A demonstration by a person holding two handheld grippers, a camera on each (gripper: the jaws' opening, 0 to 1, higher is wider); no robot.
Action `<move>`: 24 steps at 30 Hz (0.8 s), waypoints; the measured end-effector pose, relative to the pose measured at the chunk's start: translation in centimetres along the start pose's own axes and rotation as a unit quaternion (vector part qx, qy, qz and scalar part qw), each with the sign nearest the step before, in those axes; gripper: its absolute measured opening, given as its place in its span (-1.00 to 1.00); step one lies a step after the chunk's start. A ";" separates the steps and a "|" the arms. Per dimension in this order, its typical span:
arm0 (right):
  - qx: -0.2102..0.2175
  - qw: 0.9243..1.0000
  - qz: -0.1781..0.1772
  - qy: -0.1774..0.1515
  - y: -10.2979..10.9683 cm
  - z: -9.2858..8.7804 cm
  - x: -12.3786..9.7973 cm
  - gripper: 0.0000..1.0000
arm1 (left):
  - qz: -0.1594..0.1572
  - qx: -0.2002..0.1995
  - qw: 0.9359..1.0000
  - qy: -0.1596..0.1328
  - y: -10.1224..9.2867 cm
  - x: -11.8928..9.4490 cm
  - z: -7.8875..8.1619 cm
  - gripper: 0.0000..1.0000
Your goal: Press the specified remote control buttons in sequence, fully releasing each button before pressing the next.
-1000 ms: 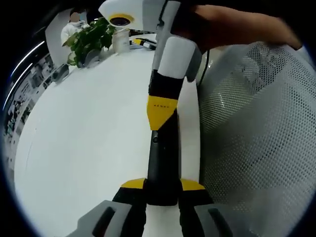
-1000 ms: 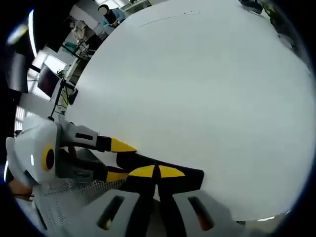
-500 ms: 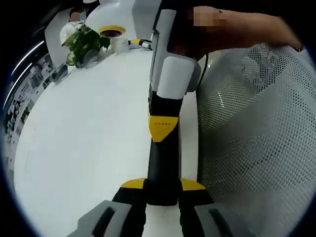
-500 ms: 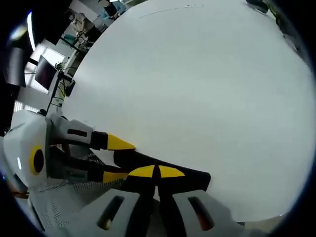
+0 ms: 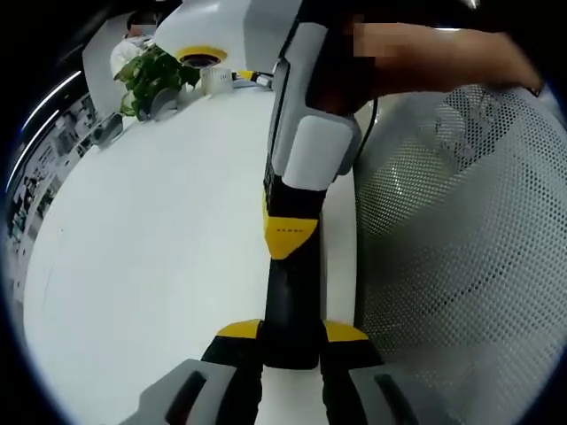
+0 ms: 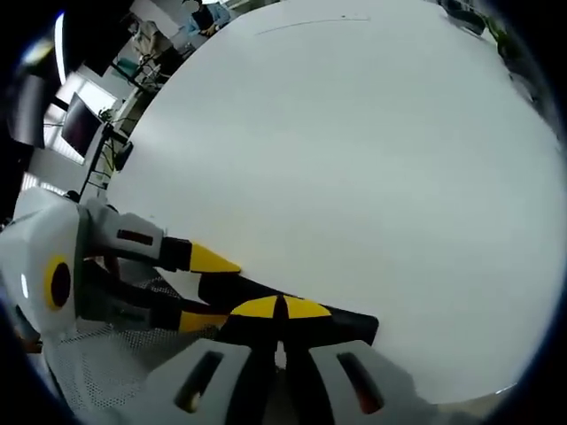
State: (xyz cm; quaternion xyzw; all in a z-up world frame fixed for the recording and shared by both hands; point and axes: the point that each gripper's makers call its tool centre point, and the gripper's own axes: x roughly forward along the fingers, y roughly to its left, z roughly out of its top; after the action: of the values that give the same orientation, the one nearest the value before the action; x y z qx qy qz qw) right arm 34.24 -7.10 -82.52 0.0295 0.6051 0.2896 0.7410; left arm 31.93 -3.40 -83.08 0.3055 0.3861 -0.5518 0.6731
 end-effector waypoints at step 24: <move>0.000 1.000 0.000 0.001 0.0 -0.1 -0.2 -1.00 | 0.000 0.004 1.000 -0.002 0.0 0.0 0.0 -0.52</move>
State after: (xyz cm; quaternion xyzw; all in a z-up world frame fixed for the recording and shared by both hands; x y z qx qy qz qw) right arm 34.12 -7.20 -82.41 0.0287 0.6060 0.2899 0.7402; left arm 31.96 -3.38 -83.10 0.3066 0.3825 -0.5541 0.6728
